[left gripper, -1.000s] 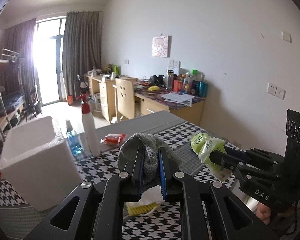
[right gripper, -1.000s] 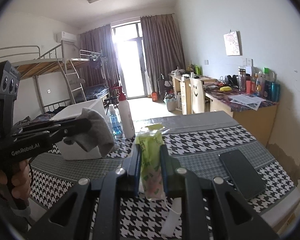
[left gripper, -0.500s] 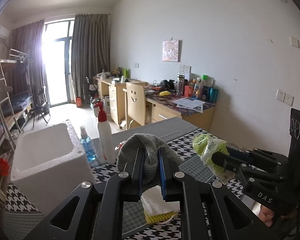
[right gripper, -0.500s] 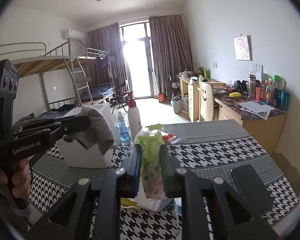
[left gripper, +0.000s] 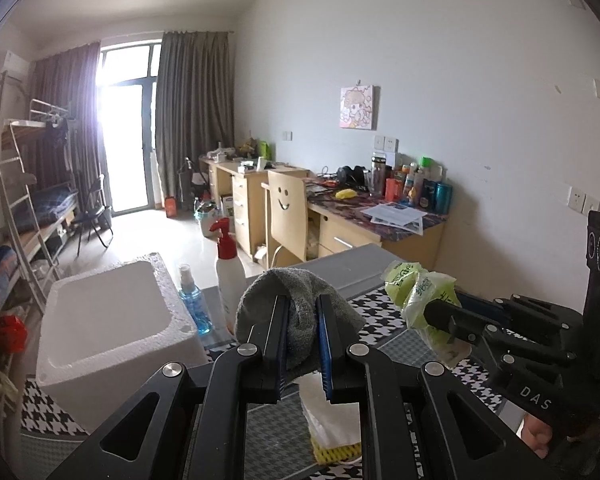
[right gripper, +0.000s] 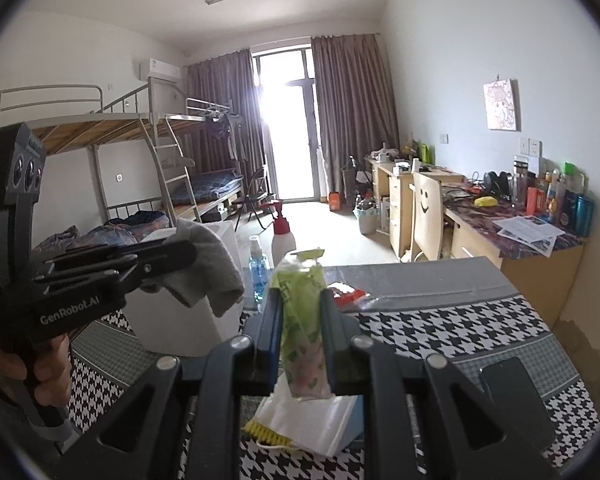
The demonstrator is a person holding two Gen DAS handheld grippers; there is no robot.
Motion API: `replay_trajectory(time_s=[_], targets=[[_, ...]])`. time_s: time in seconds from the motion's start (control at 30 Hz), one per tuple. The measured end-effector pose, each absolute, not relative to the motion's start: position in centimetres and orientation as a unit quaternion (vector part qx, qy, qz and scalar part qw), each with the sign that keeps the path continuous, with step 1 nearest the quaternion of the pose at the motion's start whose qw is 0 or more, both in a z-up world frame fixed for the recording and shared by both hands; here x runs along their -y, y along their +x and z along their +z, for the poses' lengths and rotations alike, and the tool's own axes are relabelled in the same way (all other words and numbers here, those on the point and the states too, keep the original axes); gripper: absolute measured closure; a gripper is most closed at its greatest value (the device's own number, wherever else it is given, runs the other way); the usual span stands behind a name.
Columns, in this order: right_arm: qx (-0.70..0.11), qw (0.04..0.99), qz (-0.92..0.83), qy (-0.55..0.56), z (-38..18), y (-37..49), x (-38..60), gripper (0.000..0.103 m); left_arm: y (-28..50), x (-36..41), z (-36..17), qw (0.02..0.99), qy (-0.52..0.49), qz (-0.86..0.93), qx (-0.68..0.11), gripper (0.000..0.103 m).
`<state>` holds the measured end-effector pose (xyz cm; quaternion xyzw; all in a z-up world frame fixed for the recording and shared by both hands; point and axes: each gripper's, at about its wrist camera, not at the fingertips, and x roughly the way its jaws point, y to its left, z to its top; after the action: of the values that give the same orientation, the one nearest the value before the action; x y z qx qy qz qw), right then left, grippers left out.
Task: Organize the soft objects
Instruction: 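Carry the grey cloth and green packet over to the white foam box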
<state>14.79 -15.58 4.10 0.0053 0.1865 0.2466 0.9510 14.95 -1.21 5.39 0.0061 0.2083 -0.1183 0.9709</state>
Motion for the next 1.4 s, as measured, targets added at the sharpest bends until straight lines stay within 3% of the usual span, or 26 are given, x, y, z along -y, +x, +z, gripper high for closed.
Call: replay_trajectory(time_s=[1.4], targets=[[-0.177, 0.928, 0.326, -0.027, 8.8, 19.8, 8.6, 0.081, 18.4, -4.8, 10.0, 0.985, -0.006, -0.017, -0.173, 0.089]])
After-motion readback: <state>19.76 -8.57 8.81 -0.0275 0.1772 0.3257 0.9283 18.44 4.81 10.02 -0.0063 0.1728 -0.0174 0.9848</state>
